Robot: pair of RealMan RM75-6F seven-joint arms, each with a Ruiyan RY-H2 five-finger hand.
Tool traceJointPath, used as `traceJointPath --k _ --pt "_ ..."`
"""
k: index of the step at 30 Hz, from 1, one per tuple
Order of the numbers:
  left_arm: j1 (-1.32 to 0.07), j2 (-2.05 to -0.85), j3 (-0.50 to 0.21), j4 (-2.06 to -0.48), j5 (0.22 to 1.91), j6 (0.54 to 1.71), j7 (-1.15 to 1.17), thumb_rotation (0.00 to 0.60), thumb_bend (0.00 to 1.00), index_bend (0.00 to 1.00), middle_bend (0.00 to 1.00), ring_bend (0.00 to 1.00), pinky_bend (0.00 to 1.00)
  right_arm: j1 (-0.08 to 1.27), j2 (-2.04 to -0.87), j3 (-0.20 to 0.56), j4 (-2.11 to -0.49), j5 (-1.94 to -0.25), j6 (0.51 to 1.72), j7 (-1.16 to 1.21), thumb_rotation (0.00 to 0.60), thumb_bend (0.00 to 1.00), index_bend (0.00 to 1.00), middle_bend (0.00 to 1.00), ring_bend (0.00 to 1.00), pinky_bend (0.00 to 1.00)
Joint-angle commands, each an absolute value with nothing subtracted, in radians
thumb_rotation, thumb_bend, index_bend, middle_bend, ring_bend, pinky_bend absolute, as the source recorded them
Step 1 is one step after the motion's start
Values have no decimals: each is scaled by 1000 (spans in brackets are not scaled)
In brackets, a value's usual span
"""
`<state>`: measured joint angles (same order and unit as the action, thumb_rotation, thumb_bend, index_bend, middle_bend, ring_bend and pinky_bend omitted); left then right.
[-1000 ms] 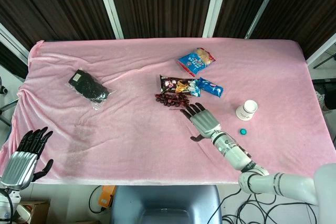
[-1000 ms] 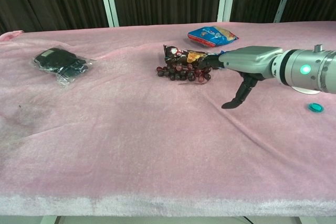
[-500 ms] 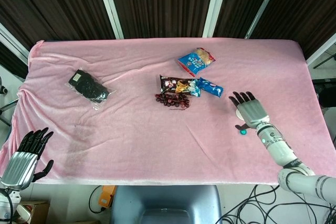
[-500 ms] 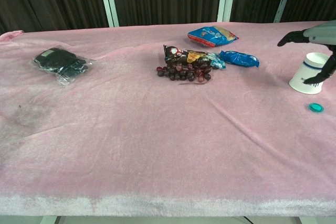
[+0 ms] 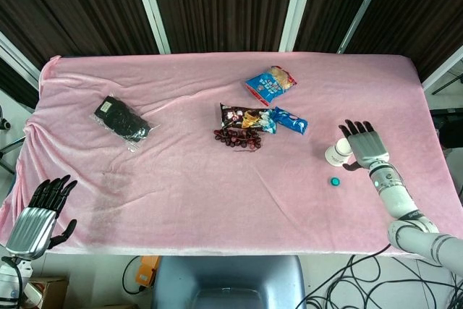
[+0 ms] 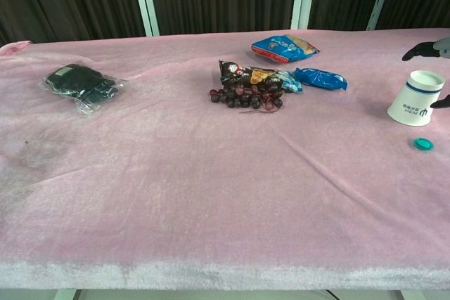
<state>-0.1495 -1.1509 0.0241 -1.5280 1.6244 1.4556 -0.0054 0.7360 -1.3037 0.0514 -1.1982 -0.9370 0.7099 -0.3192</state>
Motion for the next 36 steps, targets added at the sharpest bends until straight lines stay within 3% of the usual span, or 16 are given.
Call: traceJointPath --k 1,9,23,30,36 --pt "-149 -1151 24 -1527 1623 1455 -6 600 397 0 0 0 13 741 -1329 67 -1170 -939 705 -303 600 327 267 91 0 10" --pt "-148 -1152 24 -1525 1616 1454 -6 600 397 0 0 0 13 744 -1368 75 -1118 -966 691 -285 600 327 425 124 0 23" --pt "-149 -1151 23 -1524 1613 1453 -8 600 398 0 0 0 14 739 -1379 87 -1073 -952 677 -298 600 327 473 131 0 24" --pt "-150 -1152 22 -1524 1613 1452 -9 600 398 0 0 0 14 732 -1369 96 -1087 -952 699 -307 600 385 715 179 9 65" --pt "-147 -1150 23 -1525 1616 1458 -13 600 398 0 0 0 14 697 -1267 94 -1228 -1037 749 -251 600 388 735 192 14 68"
